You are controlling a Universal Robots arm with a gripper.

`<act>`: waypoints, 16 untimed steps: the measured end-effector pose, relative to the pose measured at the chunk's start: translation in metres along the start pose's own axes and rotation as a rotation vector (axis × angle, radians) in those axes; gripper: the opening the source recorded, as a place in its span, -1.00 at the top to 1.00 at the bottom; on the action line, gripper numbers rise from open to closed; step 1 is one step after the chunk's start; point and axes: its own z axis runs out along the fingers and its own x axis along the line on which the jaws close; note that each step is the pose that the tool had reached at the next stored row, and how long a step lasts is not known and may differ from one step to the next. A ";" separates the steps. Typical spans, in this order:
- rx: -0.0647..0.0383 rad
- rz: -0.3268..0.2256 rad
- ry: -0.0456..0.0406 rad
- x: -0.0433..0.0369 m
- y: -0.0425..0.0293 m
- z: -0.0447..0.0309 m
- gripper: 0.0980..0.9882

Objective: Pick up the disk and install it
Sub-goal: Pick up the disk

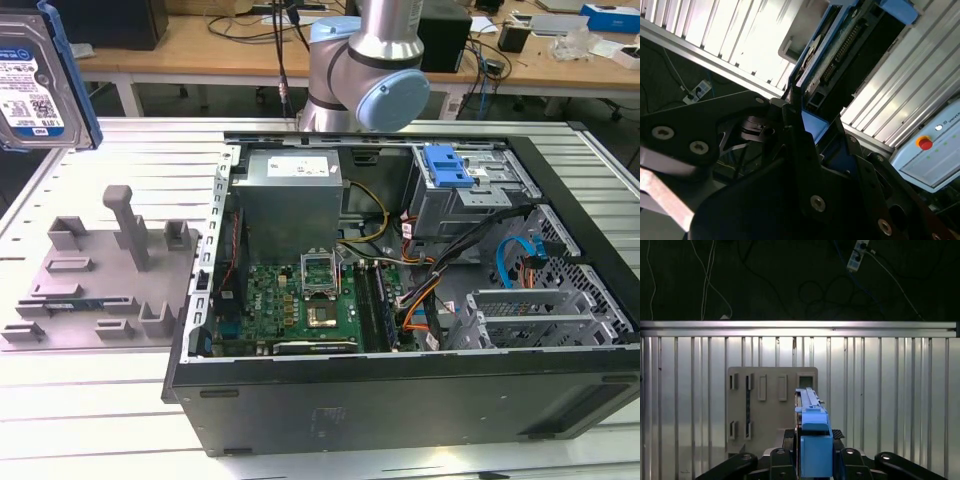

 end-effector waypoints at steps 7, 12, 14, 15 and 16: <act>-0.017 0.000 0.0040 0.0105 -0.0179 -0.0009 0.40; -0.036 -0.001 0.0051 0.0195 -0.0438 -0.0032 0.40; -0.038 -0.001 0.0051 0.0216 -0.0505 -0.0038 0.40; -0.039 -0.001 0.0051 0.0226 -0.0540 -0.0040 0.40; -0.040 -0.001 0.0051 0.0240 -0.0593 -0.0043 0.40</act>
